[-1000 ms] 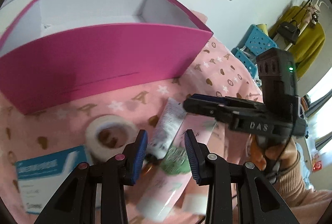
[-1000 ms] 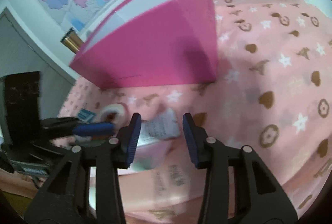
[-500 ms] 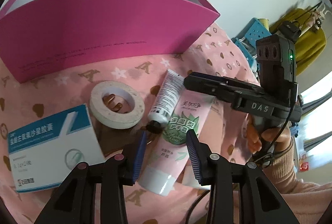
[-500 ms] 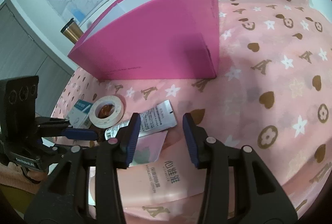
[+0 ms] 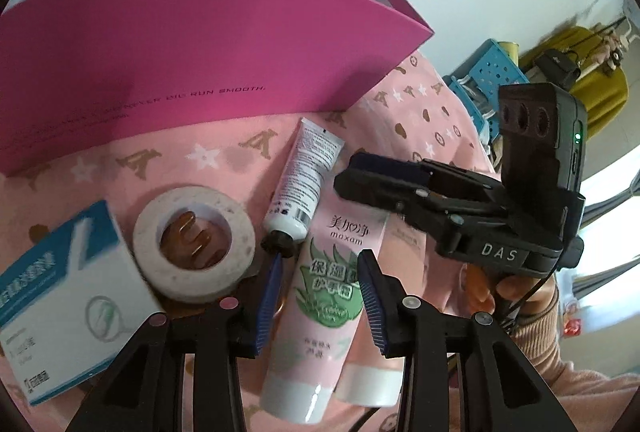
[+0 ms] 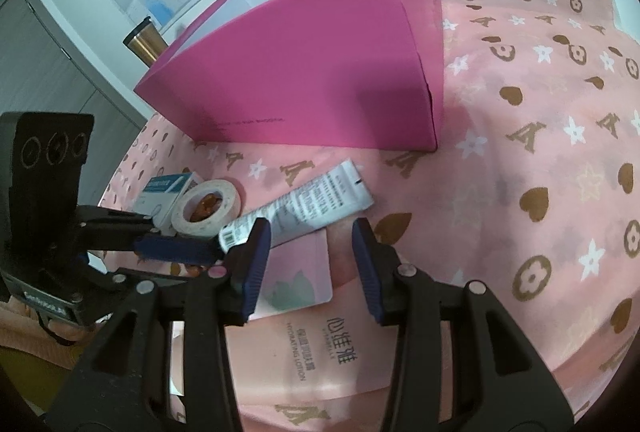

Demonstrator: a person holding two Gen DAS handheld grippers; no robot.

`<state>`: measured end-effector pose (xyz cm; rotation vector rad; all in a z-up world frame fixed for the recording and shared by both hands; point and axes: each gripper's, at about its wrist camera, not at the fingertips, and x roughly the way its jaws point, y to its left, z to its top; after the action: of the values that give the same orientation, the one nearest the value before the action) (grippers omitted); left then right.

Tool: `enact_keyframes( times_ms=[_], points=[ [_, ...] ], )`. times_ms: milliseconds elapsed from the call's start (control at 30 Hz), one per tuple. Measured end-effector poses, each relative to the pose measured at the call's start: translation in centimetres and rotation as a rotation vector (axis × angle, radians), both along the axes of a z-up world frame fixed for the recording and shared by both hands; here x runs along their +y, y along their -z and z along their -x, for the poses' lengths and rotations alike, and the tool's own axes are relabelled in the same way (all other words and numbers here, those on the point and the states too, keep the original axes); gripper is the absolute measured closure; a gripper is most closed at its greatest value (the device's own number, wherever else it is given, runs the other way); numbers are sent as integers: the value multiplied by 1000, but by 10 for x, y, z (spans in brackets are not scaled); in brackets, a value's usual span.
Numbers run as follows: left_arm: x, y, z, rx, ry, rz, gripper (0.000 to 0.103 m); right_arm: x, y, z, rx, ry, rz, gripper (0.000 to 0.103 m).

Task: Organize rigid objects
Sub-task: 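Close the right gripper on the white tube and lift it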

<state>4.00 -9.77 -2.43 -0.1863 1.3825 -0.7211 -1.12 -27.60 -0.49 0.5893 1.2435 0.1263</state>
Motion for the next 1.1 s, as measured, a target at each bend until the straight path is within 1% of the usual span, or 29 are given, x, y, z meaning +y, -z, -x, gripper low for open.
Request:
enact_keyframes(
  times_ms=[167, 300, 333, 367, 400, 467, 667, 700, 967, 1100],
  points=[
    [-1, 2, -4, 1, -17, 0, 65, -11, 3, -13, 0, 14, 69, 58],
    [-1, 3, -4, 3, -30, -4, 65, -10, 11, -31, -1, -13, 91, 58],
    [0, 4, -5, 2, -37, -6, 65, -9, 15, -34, 13, -22, 75, 58],
    [0, 4, -5, 2, -43, -9, 65, -8, 15, -34, 5, -26, 68, 58],
    [0, 4, -6, 0, -52, -17, 65, -7, 15, -35, 8, -36, 68, 55],
    [3, 4, -8, -13, -65, -32, 65, -5, 13, -31, 9, -38, 73, 55],
    [2, 2, -11, -62, -77, -78, 64, -6, 7, -10, 0, 9, 25, 54],
    [0, 0, -11, -79, -75, -92, 64, -5, 7, -7, -4, 19, 17, 52],
    [-8, -3, -7, -147, -49, -160, 62, -4, 0, 9, -34, 76, 0, 52],
    [-9, -7, -5, -171, -37, -165, 62, -3, -4, 11, -43, 80, 7, 52]
  ],
)
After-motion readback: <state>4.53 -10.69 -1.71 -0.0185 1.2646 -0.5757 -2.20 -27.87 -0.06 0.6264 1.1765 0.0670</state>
